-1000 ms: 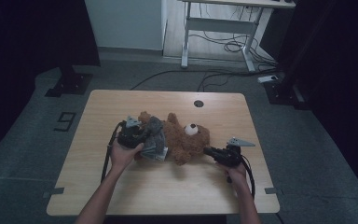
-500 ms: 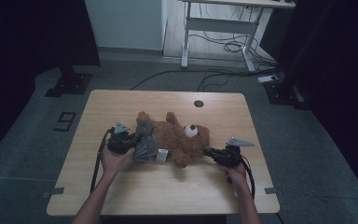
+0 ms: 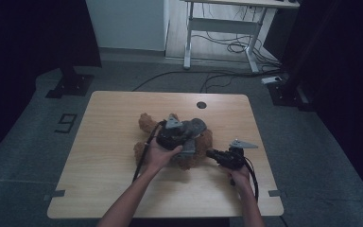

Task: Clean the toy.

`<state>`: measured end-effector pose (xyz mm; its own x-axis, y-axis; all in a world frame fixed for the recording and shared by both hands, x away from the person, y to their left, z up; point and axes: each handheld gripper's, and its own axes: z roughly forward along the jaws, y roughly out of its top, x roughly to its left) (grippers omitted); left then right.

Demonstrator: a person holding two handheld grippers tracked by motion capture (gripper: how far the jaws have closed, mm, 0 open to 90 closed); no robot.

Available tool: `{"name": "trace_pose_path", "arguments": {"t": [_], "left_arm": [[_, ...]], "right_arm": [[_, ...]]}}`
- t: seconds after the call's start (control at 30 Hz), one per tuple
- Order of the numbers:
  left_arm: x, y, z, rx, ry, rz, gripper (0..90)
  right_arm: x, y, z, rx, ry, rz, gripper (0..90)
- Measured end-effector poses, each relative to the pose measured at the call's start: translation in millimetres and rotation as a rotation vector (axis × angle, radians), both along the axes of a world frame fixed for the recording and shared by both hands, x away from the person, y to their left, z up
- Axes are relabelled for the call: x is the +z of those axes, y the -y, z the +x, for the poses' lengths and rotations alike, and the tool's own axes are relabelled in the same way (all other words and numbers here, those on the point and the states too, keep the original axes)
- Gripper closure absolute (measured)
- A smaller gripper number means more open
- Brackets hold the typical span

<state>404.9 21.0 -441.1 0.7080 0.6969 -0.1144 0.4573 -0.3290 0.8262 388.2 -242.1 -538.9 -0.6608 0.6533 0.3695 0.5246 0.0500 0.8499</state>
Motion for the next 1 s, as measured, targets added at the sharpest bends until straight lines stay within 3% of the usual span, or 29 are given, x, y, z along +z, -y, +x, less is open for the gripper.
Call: {"name": "trace_pose_path", "arguments": {"t": [0.13,0.27,0.43,0.47,0.63,0.8,1.0], "left_arm": [[-14.4,15.2,5.4,0.003,0.002,0.049,75.1],[-22.6,3.3,1.3,0.014,0.002,0.055,75.2],[-22.7,-22.3,1.1,0.059,-0.012,0.069,75.1],[-18.8,-38.2,0.8,0.082,-0.010,0.057,75.1],[-11.4,-81.8,-6.6,0.143,0.021,0.050,75.1],[-20.2,-119.6,-5.7,0.217,-0.007,0.015,75.1],[-43.7,-151.9,-8.5,0.272,-0.055,0.003,75.4]], "right_arm": [[-0.2,0.6,0.3,-0.011,-0.001,-0.003,75.8],[-0.1,1.4,0.8,-0.008,-0.003,-0.007,75.9],[0.0,1.2,0.6,-0.009,-0.001,-0.009,76.5],[0.3,1.2,0.4,-0.009,0.002,-0.014,76.5],[-0.2,2.1,1.1,-0.009,-0.001,-0.010,76.5],[-0.2,1.9,0.9,-0.009,-0.002,-0.008,76.5],[-0.5,1.1,0.5,-0.007,-0.003,-0.014,76.5]]}}
